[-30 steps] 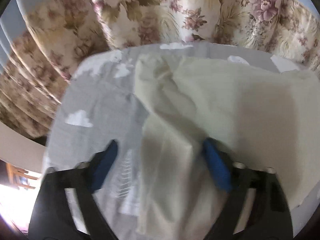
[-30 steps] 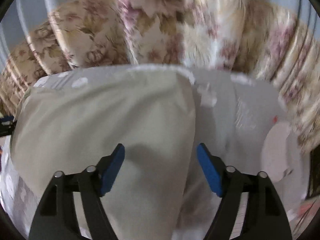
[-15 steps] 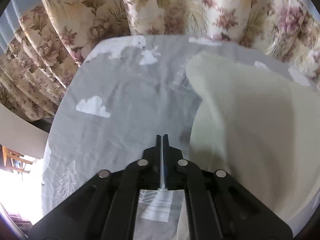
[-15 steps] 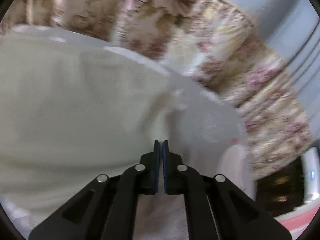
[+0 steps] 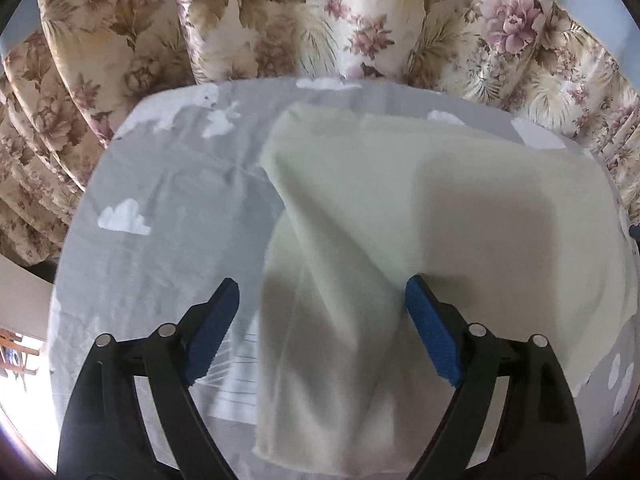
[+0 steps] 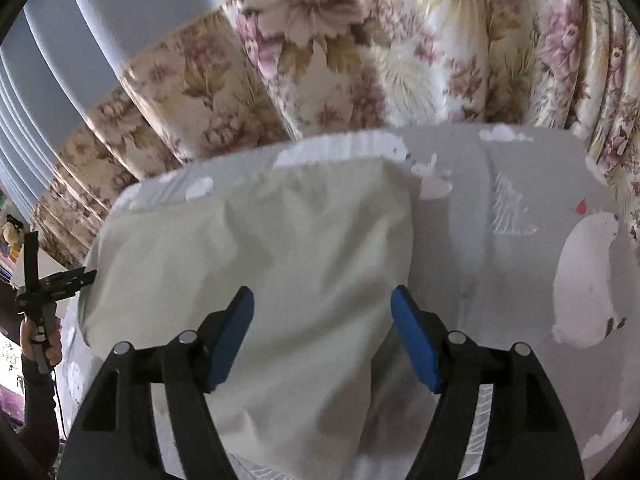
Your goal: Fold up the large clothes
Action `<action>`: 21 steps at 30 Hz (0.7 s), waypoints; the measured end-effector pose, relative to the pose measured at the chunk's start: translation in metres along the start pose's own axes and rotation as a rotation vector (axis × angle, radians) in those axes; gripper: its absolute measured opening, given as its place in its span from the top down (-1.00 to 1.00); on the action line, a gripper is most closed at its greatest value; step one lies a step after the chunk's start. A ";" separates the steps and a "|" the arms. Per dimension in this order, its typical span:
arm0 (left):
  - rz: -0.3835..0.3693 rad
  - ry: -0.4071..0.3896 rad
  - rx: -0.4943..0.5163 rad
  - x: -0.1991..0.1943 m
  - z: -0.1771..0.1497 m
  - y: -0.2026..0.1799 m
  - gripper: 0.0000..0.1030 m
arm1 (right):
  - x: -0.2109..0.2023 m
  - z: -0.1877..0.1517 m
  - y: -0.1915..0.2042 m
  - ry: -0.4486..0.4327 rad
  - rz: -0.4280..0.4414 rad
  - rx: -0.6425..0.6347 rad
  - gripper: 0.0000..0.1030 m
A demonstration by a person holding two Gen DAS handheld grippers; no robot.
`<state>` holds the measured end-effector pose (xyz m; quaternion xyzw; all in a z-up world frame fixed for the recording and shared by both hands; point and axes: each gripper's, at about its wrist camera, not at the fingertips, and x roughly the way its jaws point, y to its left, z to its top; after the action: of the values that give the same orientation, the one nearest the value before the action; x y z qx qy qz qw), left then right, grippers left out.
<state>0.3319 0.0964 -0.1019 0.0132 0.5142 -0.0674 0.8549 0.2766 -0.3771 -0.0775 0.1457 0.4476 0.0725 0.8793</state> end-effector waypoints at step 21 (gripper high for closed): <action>0.140 0.008 0.139 0.014 -0.008 -0.007 0.74 | 0.047 -0.034 0.051 0.081 -0.524 -0.386 0.96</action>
<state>0.3301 0.0887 -0.1175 0.1087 0.5097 -0.0430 0.8524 0.2768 -0.3099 -0.1166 -0.1468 0.4824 -0.0671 0.8610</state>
